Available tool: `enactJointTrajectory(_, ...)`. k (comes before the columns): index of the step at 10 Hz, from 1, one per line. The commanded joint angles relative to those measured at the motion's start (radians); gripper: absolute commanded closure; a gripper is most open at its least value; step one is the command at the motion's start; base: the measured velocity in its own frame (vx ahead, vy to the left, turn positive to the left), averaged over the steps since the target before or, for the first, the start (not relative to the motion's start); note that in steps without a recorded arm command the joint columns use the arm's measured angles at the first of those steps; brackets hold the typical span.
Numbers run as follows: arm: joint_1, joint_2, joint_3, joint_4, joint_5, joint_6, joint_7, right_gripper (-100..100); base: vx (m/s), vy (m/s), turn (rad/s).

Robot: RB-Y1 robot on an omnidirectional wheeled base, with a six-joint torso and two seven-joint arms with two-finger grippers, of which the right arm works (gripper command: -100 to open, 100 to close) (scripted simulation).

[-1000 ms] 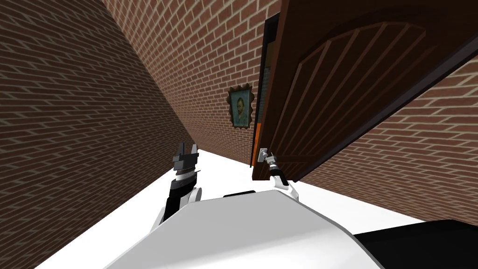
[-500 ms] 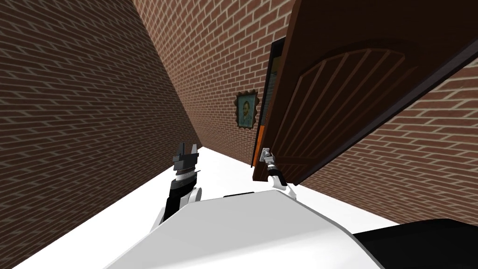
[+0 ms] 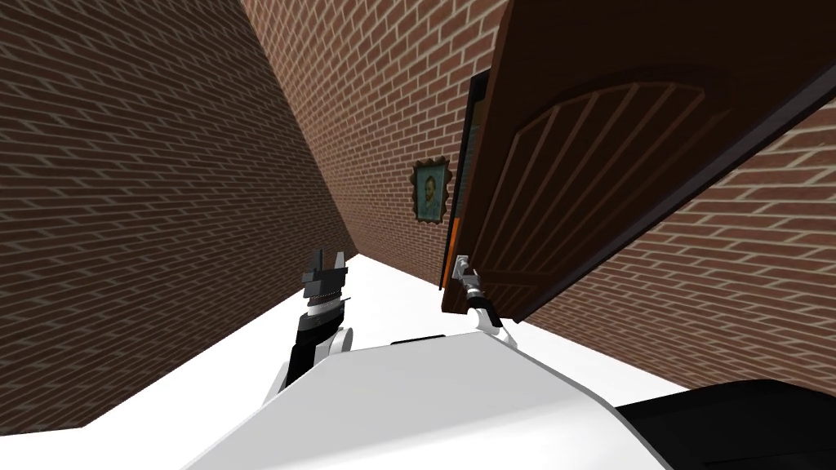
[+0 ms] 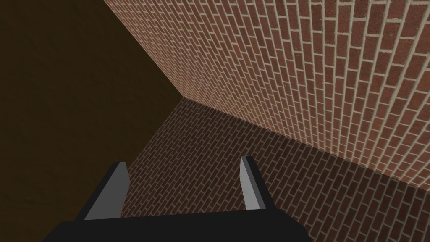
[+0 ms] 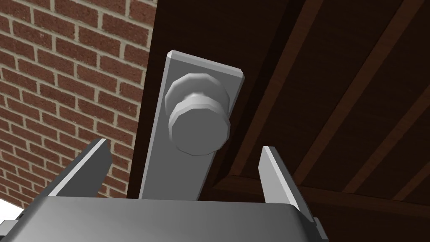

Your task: Pull the door open

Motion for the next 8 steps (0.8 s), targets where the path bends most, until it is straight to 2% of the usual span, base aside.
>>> enactJointTrajectory(1, 0.007, 0.007, 0.006, -0.015, -0.028, 0.010, -0.039, -100, -0.092, -0.026, 0.055)
enactJointTrajectory(5, 0.025, 0.019, 0.018, -0.045, -0.084, 0.027, -0.113, -100, -0.091, -0.025, 0.046)
enactJointTrajectory(6, 0.022, 0.016, 0.015, -0.041, -0.075, 0.024, -0.099, -100, -0.038, -0.013, 0.010)
enactJointTrajectory(7, 0.018, -0.011, -0.009, -0.019, -0.090, 0.016, -0.124, -100, 0.104, -0.020, 0.166)
enactJointTrajectory(8, 0.015, -0.026, -0.022, -0.007, -0.097, 0.012, -0.136, -100, 0.191, -0.027, 0.234)
